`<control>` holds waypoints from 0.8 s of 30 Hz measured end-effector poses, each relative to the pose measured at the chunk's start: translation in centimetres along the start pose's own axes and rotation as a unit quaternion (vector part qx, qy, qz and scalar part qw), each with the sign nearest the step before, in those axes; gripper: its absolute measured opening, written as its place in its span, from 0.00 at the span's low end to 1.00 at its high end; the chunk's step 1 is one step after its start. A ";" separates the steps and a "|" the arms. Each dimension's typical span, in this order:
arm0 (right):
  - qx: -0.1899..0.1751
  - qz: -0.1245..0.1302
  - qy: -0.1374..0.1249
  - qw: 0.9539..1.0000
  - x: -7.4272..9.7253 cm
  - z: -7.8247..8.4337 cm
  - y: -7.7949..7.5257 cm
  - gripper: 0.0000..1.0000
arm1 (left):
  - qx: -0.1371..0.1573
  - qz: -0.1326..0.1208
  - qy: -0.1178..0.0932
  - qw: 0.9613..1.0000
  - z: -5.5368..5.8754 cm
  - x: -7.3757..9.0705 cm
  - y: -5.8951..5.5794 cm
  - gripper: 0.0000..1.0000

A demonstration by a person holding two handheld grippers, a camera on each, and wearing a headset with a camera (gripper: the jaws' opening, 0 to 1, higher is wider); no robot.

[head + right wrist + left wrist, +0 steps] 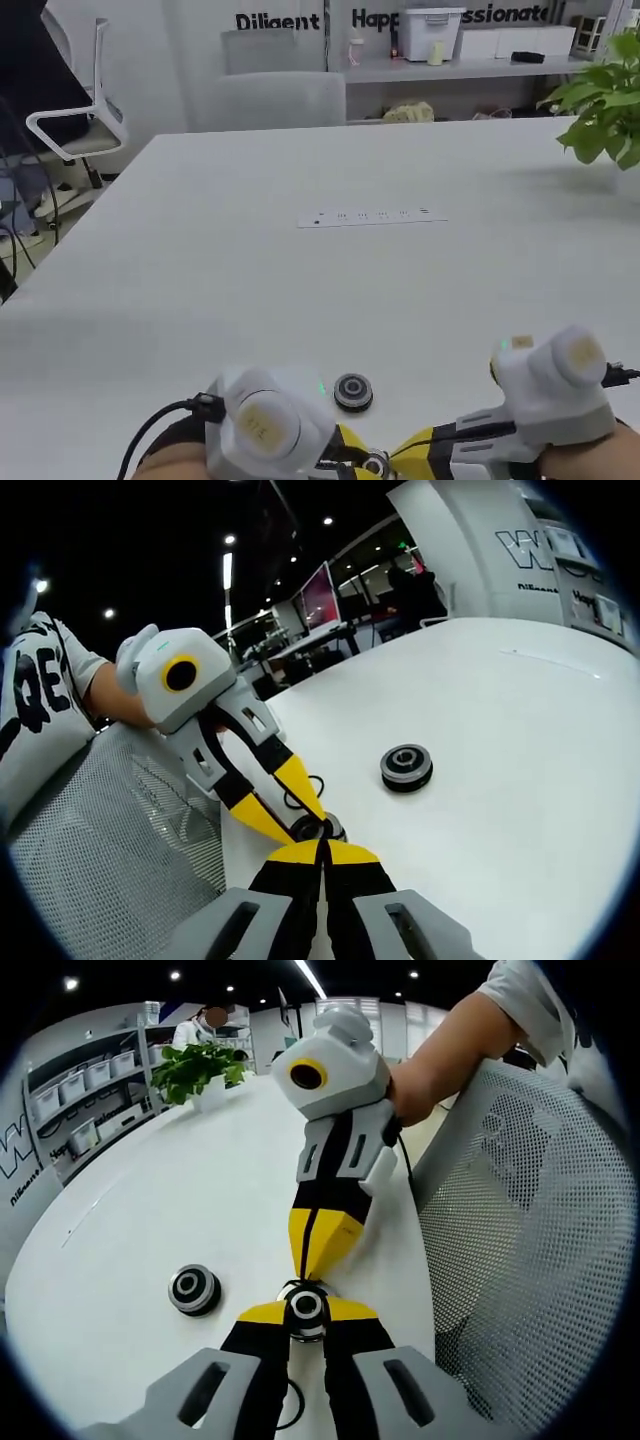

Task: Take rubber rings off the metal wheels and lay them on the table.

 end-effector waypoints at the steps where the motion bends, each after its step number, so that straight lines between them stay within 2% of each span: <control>1: 0.001 -0.002 -0.001 1.000 0.0 0.0 0.0 0.00 | 0.000 0.000 0.000 1.000 0.0 0.0 0.0 0.07; 18: 0.003 -0.011 -0.002 1.000 -0.2 -0.2 0.2 0.00 | 0.002 0.001 -0.001 1.000 0.0 0.0 0.1 0.07; 20: 0.005 -0.018 -0.006 1.000 -0.4 -0.3 0.5 0.00 | 0.003 0.000 -0.001 1.000 0.0 0.0 0.1 0.07; 22: 0.003 -0.042 -0.023 0.999 -0.7 -0.9 1.3 0.00 | 0.002 0.000 0.000 1.000 0.0 0.0 0.1 0.07; 24: 0.027 -0.042 -0.009 0.999 -0.8 -1.0 1.5 0.00 | 0.003 0.000 -0.001 1.000 0.0 -0.1 0.1 0.07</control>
Point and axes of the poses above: the centre of the closed fingertips' face, and the gripper's own axes: x roughly backward along the fingers, y roughly to its left, z roughly out of its underside, the point moved 6 cm from there along x, roughly backward along the fingers, and after that the axes turned 13 degrees about -y, right-handed, at the moved point
